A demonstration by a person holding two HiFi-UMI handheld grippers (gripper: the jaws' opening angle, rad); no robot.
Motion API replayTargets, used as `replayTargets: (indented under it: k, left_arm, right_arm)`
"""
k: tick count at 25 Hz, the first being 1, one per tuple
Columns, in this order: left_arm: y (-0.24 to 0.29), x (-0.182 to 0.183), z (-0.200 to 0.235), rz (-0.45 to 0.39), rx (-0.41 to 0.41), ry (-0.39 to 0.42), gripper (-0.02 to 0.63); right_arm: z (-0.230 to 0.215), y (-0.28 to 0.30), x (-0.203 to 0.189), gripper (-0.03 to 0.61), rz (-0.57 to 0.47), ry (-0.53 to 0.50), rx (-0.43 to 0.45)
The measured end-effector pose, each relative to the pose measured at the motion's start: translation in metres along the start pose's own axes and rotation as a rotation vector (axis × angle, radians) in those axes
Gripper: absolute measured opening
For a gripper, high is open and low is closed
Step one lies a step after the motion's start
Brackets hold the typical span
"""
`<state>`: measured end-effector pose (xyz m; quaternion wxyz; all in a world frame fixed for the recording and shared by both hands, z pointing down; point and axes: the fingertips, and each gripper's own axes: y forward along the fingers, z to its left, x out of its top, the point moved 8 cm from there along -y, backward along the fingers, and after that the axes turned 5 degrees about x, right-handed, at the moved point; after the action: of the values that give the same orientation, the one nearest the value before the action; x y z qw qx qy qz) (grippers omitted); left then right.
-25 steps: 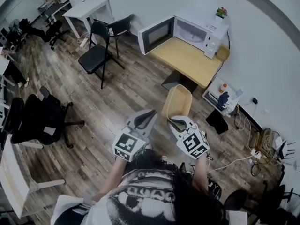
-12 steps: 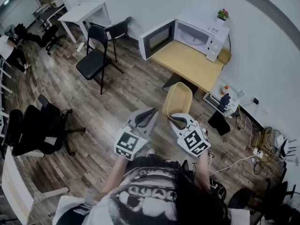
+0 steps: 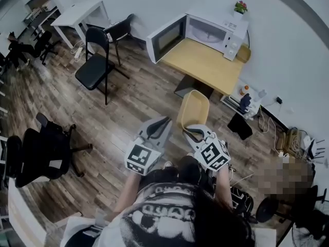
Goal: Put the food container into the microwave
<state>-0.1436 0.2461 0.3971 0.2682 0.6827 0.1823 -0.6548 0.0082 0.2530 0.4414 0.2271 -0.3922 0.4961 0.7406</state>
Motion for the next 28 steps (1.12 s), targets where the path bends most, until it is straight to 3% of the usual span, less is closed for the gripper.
replayTargets:
  k: [10,28]
  left_arm:
    - [0.045,-0.014,0.021,0.031,0.021,-0.027,0.023]
    - [0.249,0.023,0.084,0.028,0.123,-0.009,0.023]
  right_arm:
    - [-0.049,0.020,-0.022,0.020,0.019,0.026,0.029]
    - [-0.282,0.051,-0.055,0.020,0.005,-0.023,0.091]
